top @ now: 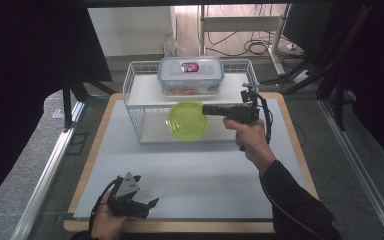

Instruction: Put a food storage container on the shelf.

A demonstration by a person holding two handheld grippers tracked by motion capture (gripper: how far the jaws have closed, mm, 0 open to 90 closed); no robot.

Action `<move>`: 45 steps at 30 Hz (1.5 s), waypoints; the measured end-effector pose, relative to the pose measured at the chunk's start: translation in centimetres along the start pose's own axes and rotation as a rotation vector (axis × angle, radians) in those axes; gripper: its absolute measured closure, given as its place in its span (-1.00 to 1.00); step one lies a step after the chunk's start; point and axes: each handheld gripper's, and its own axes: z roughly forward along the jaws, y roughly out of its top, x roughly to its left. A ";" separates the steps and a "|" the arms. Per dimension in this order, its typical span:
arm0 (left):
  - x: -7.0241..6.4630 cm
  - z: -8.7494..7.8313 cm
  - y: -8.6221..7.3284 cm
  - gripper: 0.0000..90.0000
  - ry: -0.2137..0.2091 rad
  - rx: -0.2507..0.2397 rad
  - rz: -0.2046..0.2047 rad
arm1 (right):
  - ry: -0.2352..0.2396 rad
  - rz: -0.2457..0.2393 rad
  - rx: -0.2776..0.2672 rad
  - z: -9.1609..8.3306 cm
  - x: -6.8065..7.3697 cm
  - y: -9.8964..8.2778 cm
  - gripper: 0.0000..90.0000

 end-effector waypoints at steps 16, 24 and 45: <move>0.0 0.0 0.0 -0.91 -0.001 -0.001 -0.001 | 0.012 0.031 -0.078 -1.0 1.9 4.5 0.88; 0.0 -0.1 0.0 -0.91 -0.004 -0.003 -0.004 | -0.041 0.010 -0.131 -1.4 2.7 7.8 0.88; 0.0 -0.1 0.0 -0.91 -0.022 -0.008 -0.004 | -0.194 0.062 -0.200 1.6 -0.2 13.5 0.88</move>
